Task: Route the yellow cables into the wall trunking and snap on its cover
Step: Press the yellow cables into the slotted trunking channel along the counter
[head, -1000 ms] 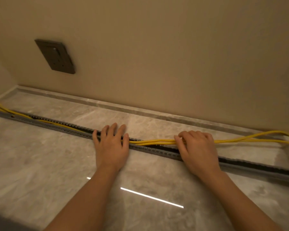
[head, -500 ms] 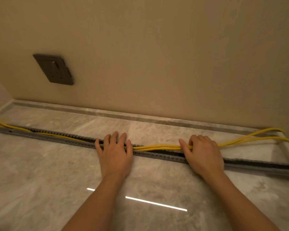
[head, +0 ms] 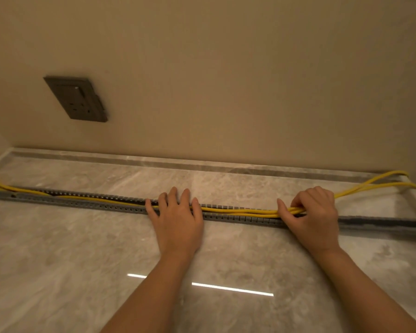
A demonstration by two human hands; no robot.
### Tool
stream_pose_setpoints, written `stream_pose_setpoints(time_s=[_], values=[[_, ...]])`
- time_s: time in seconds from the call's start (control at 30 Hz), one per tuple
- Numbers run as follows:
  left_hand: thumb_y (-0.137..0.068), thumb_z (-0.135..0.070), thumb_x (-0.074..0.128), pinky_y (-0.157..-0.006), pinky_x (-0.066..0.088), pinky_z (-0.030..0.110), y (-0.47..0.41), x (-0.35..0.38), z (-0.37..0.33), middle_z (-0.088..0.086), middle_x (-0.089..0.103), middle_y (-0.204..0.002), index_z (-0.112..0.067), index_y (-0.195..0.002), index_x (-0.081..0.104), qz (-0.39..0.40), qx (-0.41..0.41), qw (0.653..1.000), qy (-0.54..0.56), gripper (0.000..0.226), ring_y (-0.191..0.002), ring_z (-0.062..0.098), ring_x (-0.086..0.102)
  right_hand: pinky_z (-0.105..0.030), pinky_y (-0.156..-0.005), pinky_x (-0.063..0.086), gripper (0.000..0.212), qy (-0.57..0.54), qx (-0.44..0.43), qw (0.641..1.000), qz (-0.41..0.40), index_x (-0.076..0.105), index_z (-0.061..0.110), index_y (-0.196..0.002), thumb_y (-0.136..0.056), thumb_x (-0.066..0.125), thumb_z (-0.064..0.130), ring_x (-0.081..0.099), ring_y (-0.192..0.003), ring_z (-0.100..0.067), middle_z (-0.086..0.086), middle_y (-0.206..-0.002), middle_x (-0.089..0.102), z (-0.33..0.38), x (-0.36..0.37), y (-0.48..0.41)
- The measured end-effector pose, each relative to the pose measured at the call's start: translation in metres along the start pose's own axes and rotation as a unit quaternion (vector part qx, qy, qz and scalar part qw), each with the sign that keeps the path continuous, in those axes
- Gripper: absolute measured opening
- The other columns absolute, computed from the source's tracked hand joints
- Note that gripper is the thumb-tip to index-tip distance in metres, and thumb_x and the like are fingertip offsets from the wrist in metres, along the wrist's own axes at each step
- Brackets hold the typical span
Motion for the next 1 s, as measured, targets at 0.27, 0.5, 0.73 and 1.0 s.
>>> stream_pose_setpoints(time_s=[0.27,0.5,0.73,1.0], values=[[-0.094,-0.038,0.028,-0.114,0.007,0.051,0.0,-0.001,0.0,0.0,0.051,-0.136,-0.026,-0.123,0.056,0.007,0.001,1.0,0.004,0.042,-0.127,0.023,0.038,-0.031,-0.064,0.035,0.031,0.019,0.01,0.998,0.057,0.056,0.005,-0.061,-0.085,0.059,0.024,0.047,-0.062,-0.026,-0.009,-0.063,0.052,0.006,-0.003,0.014],[-0.094,-0.037,0.032,-0.113,0.007,0.053,0.0,-0.001,-0.001,0.004,0.05,-0.137,-0.024,-0.123,0.058,0.012,-0.001,1.0,0.009,0.041,-0.128,0.026,0.038,-0.039,-0.093,0.037,0.04,0.016,-0.031,0.979,0.201,0.066,0.013,-0.114,-0.089,0.045,0.036,0.051,-0.104,-0.02,-0.003,-0.114,0.066,0.032,-0.011,0.032],[-0.094,-0.037,0.034,-0.112,0.007,0.053,0.0,0.0,-0.001,0.004,0.051,-0.136,-0.023,-0.122,0.058,0.012,-0.002,1.0,0.014,0.04,-0.126,0.027,0.039,-0.046,-0.108,0.02,0.052,0.097,-0.018,0.928,0.359,0.038,0.042,-0.138,-0.089,0.03,0.057,0.037,-0.133,-0.015,0.008,-0.15,0.034,0.037,-0.003,0.04],[-0.095,-0.037,0.03,-0.113,0.006,0.053,0.0,0.0,-0.001,0.003,0.049,-0.138,-0.024,-0.124,0.056,0.013,0.007,1.0,0.015,0.041,-0.128,0.026,0.037,-0.046,-0.109,0.016,0.058,0.139,-0.025,0.905,0.401,0.022,0.042,-0.144,-0.089,0.023,0.062,0.025,-0.141,-0.017,0.006,-0.156,0.019,0.037,0.001,0.045]])
Point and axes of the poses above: each hand's wrist, its own y-axis away from the middle knuckle, its own x-axis out of the palm, z = x × y, the point moved 5 cm from there along -y, towards the middle knuckle
